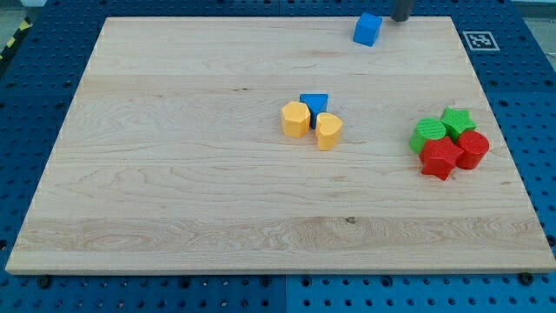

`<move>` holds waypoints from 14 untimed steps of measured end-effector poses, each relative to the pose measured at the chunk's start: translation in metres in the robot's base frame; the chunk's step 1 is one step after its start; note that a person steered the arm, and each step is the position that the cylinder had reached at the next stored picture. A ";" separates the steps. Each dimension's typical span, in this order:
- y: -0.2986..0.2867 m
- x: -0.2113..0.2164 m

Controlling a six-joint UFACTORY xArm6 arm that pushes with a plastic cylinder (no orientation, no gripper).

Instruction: Put the blue cube at the top of the blue triangle

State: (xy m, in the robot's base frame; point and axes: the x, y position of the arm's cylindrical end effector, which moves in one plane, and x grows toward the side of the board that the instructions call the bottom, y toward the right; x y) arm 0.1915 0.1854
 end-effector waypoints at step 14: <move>-0.133 0.155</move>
State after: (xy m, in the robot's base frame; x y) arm 0.3463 0.0521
